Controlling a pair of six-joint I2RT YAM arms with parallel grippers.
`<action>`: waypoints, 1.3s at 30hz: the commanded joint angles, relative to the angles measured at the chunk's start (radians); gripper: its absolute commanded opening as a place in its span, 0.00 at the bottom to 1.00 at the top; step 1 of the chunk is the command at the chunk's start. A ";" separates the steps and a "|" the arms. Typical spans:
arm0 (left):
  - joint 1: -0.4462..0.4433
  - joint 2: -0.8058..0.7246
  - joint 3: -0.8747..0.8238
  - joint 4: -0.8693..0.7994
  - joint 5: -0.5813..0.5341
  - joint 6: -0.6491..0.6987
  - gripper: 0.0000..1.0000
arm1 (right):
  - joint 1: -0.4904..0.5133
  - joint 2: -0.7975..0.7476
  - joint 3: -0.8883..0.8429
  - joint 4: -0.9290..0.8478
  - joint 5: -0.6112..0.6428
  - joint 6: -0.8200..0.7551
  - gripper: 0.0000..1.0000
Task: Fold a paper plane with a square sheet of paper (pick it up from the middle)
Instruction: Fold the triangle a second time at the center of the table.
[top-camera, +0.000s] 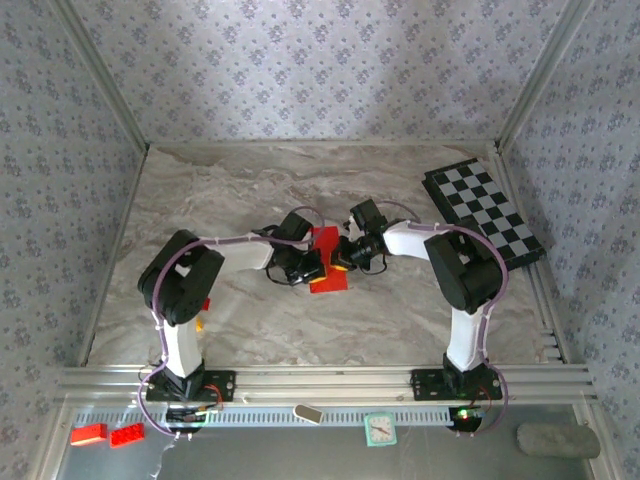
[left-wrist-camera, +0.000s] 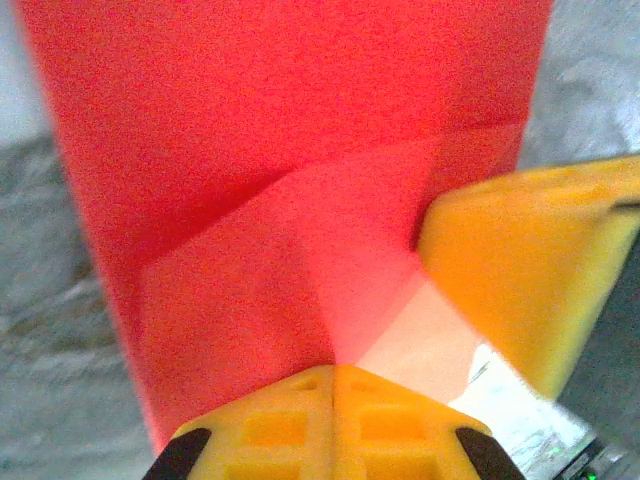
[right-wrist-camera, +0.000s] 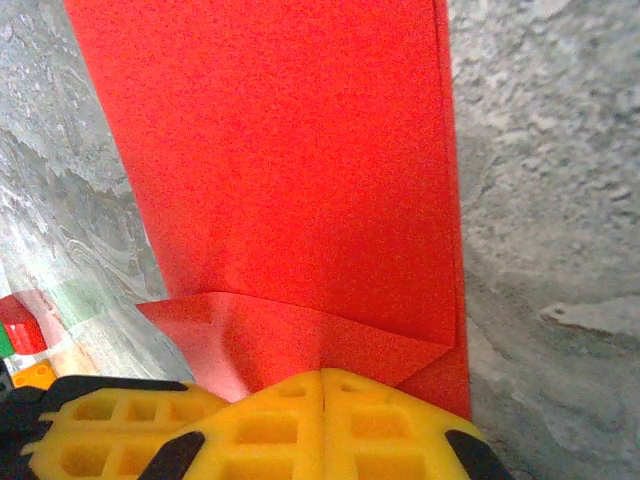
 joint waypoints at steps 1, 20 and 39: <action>0.000 -0.032 -0.030 -0.188 0.006 0.082 0.00 | -0.018 0.085 -0.015 -0.096 0.139 -0.031 0.00; -0.002 -0.115 -0.052 -0.368 -0.034 0.191 0.00 | -0.020 0.090 -0.001 -0.097 0.133 -0.034 0.00; 0.048 -0.097 0.057 -0.055 -0.080 -0.008 0.07 | -0.021 -0.133 0.010 0.005 0.046 0.061 0.16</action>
